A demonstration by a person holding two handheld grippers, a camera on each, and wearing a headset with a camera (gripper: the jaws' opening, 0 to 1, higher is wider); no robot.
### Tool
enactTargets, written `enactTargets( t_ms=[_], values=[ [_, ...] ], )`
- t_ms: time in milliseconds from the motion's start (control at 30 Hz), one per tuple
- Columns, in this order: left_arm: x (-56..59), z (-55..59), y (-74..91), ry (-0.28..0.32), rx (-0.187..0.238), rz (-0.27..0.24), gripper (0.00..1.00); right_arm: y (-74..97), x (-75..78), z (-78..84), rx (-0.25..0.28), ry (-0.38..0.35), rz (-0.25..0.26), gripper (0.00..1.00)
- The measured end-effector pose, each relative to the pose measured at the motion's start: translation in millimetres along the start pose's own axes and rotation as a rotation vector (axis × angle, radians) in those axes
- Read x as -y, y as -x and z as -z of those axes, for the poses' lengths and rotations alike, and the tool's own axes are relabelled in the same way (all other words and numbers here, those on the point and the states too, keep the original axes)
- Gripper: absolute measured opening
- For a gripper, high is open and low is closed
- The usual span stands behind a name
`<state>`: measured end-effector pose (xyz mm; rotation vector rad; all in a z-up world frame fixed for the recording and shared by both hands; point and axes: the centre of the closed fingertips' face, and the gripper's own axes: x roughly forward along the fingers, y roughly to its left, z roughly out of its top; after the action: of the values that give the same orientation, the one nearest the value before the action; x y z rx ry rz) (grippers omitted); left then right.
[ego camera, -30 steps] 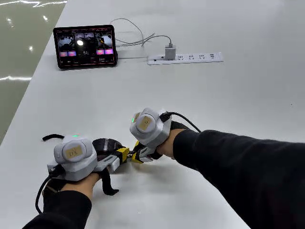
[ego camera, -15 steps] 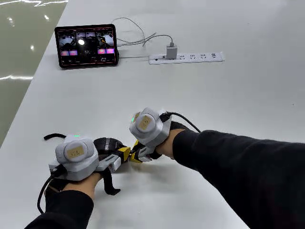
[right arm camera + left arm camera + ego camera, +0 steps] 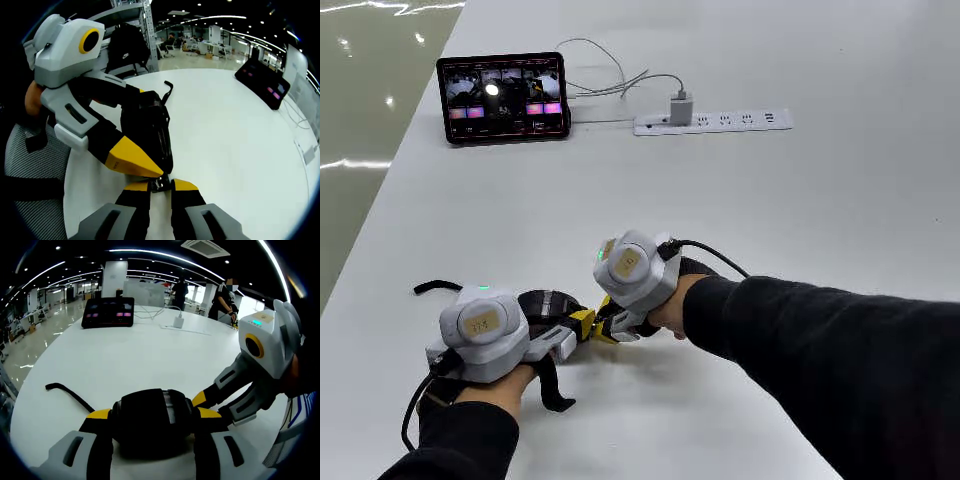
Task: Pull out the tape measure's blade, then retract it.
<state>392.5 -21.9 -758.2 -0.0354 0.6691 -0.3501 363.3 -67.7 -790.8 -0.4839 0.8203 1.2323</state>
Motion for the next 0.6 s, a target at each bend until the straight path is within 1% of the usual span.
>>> enactTargets(
  t_ms=[67, 167, 233, 267, 467, 567, 600],
  values=[
    [0.7, -0.2, 0.2, -0.008, 0.008, -0.006, 0.61, 0.1, -0.1, 0.0, 0.000, 0.008, 0.006, 0.12],
    [0.2, -1.0, -0.2, -0.009, 0.013, -0.007, 0.62, 0.0, 1.7, 0.6, -0.015, 0.027, 0.025, 0.14],
    [0.4, -1.0, -0.1, -0.008, 0.006, -0.005, 0.62, 0.1, 2.8, 0.9, -0.021, 0.028, 0.028, 0.15],
    [1.2, -0.3, 0.6, -0.019, 0.002, -0.003, 0.61, 0.9, 2.4, 0.9, -0.020, 0.030, 0.029, 0.15],
    [0.8, -0.1, 0.6, -0.022, 0.001, -0.005, 0.61, 4.6, 2.0, 3.3, -0.023, 0.056, 0.035, 0.15],
    [1.0, -0.9, 0.9, -0.028, -0.001, -0.005, 0.61, 6.0, 2.6, 3.6, -0.025, 0.050, 0.037, 0.16],
    [0.6, -1.5, 1.1, -0.028, -0.002, -0.003, 0.61, 6.9, 3.1, 3.3, -0.023, 0.027, 0.039, 0.17]
  ],
)
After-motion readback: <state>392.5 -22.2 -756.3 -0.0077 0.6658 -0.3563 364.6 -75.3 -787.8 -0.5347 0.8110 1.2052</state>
